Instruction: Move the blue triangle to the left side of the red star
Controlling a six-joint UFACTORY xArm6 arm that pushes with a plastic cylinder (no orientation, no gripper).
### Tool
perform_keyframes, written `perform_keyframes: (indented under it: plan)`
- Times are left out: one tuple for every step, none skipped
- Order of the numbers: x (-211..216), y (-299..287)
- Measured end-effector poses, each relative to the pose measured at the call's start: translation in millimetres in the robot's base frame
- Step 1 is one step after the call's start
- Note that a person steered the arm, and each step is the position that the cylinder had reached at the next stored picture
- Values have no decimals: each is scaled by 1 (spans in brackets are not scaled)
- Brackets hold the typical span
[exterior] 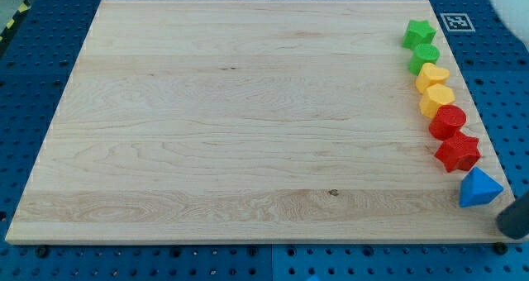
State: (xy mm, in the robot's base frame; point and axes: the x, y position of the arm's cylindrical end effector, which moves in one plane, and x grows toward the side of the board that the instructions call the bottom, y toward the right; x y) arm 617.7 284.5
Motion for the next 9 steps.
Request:
perform_keyframes:
  plan:
    - [0, 24]
    - [-27, 26]
    - [-31, 21]
    - [-37, 2]
    - [-40, -20]
    - [-40, -27]
    - [-40, -36]
    - [-38, -44]
    - [-26, -57]
